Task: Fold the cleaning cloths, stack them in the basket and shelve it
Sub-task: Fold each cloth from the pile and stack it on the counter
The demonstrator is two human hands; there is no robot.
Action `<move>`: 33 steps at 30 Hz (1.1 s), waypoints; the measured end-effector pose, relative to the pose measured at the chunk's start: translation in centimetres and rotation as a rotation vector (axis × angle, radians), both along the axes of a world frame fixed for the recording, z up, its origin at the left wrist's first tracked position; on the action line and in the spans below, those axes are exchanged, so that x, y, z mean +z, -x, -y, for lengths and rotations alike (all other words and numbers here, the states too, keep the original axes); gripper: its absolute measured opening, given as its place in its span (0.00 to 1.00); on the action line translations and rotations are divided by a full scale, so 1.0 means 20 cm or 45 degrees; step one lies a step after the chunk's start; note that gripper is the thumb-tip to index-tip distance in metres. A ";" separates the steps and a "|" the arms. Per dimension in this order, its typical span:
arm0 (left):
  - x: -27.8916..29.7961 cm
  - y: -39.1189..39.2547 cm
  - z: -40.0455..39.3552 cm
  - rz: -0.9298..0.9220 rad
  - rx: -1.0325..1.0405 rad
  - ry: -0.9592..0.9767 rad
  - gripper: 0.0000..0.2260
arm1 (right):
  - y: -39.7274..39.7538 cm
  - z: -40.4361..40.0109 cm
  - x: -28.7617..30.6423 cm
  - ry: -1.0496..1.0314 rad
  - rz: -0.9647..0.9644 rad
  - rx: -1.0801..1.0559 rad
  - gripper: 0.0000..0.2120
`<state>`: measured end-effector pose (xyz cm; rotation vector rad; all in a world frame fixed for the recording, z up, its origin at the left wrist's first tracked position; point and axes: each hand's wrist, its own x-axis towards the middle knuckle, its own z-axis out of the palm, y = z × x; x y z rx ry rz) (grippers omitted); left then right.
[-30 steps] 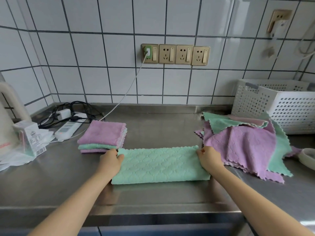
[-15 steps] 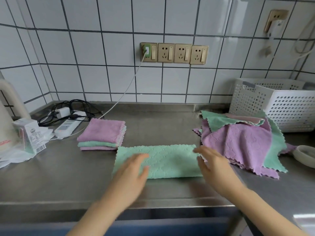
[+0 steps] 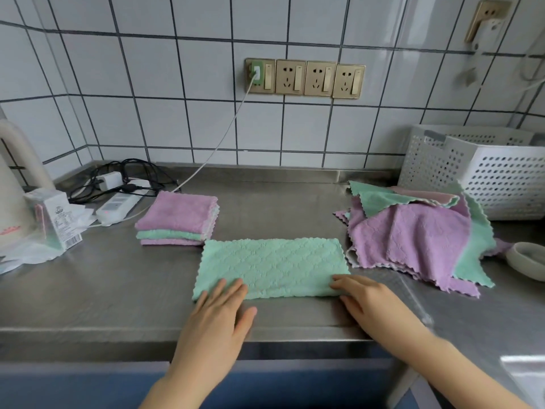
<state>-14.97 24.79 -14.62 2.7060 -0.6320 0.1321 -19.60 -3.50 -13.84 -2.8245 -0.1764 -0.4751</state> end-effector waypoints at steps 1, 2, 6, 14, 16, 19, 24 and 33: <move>0.01 0.02 0.01 0.004 0.014 0.010 0.51 | -0.01 0.00 0.00 0.050 0.019 -0.007 0.11; 0.02 0.04 0.03 0.014 0.008 0.024 0.49 | -0.02 -0.01 0.00 0.113 0.037 -0.005 0.10; 0.09 0.13 0.12 0.014 -0.170 0.134 0.22 | 0.00 -0.04 0.06 0.244 0.130 -0.053 0.10; 0.08 0.12 0.30 0.061 -0.324 0.069 0.26 | 0.23 -0.22 0.23 -0.048 -0.010 0.160 0.05; 0.10 0.12 0.32 0.058 -0.363 0.067 0.28 | 0.28 -0.28 0.30 -0.249 -0.085 0.286 0.02; 0.14 0.10 0.28 0.017 -0.425 0.186 0.26 | 0.30 -0.27 0.39 -0.487 -0.131 0.321 0.04; 0.11 0.04 0.09 -0.308 -0.494 0.444 0.39 | 0.20 -0.03 0.28 -0.357 -0.026 0.005 0.18; 0.14 0.02 0.05 -0.547 -0.393 0.742 0.29 | 0.12 -0.14 0.06 -0.419 -0.032 0.342 0.25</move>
